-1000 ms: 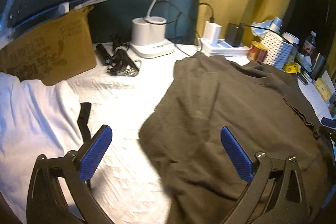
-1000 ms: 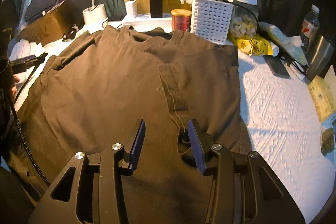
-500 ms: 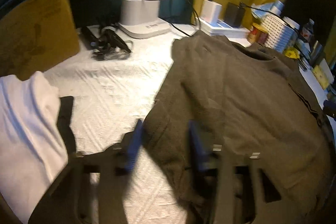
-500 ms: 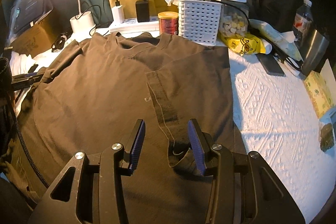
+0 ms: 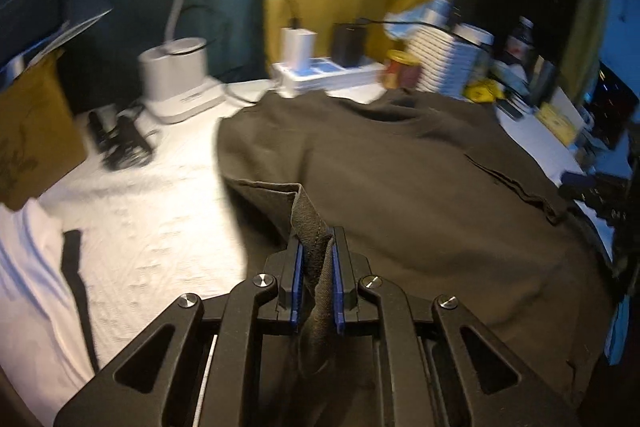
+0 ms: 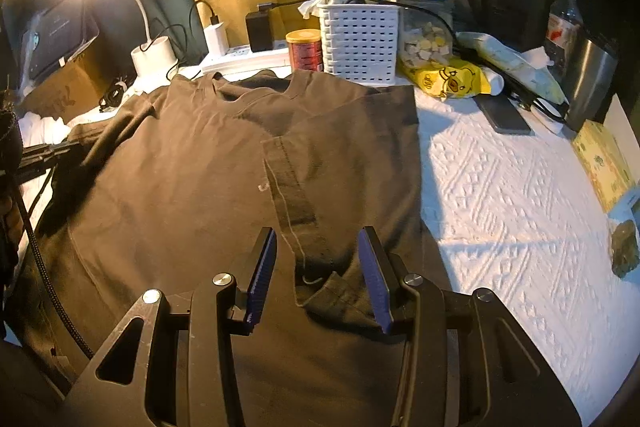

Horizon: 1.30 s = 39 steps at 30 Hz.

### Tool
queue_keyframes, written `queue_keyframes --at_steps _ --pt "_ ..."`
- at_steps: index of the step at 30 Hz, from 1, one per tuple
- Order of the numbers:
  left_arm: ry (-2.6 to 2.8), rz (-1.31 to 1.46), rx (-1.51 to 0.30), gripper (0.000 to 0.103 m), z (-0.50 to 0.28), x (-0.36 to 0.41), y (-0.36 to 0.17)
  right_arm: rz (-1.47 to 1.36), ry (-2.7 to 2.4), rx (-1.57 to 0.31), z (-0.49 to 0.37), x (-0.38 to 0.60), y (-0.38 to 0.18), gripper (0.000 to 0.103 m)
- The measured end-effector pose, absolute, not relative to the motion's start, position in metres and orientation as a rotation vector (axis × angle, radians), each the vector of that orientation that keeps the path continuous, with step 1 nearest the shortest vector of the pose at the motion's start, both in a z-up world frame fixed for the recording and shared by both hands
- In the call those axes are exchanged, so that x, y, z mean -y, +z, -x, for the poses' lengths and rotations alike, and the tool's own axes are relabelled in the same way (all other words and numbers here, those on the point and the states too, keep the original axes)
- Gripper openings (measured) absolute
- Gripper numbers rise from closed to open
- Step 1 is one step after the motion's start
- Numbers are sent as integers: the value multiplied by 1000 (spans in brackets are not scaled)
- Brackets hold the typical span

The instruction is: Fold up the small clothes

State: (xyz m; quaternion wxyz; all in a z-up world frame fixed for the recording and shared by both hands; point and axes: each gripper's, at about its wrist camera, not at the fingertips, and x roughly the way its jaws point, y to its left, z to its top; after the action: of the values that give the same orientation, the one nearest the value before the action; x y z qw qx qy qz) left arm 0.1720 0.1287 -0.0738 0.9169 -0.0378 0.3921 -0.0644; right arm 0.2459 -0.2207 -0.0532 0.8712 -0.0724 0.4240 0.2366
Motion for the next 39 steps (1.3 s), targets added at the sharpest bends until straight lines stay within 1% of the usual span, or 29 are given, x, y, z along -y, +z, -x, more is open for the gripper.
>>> queue_keyframes --at_steps 6,9,11,12,13,14,20,27,30,31,34,35,36,38,39 --pt "-199 52 -859 11 -178 -98 -84 125 490 -880 -244 237 -55 45" --pt "-206 53 -953 13 -186 -86 -94 112 485 -879 -245 243 -57 45" --pt "-207 55 -962 31 -188 -80 -93 104 482 -877 -246 248 -58 45" --pt "-218 73 -951 49 -188 -80 -89 100 481 -874 -246 250 -58 45" --pt "-226 92 -936 63 -187 -82 -85 97 480 -873 -247 252 -58 45" --pt "-228 111 -919 66 -187 -84 -81 93 477 -871 -248 255 -59 45" --pt "-129 154 -853 66 -205 -118 -63 84 465 -857 -258 264 -57 45" --pt "-4 166 -869 66 -243 -159 -80 87 454 -854 -275 266 -59 45" --pt "13 175 -879 64 -258 -168 -92 88 451 -863 -281 265 -63 45" --pt "10 181 -880 53 -262 -169 -94 87 451 -867 -283 264 -65 45" --pt "-17 164 -891 30 -270 -166 -98 88 451 -877 -289 263 -69 45" --pt "-28 161 -892 24 -273 -164 -99 87 452 -882 -291 263 -71 45" --pt "-34 159 -892 15 -274 -162 -99 88 452 -885 -292 262 -72 45" --pt "-41 134 -879 12 -274 -155 -94 87 451 -890 -294 262 -75 45" --pt "-54 123 -870 5 -274 -150 -91 86 451 -893 -296 262 -76 45"
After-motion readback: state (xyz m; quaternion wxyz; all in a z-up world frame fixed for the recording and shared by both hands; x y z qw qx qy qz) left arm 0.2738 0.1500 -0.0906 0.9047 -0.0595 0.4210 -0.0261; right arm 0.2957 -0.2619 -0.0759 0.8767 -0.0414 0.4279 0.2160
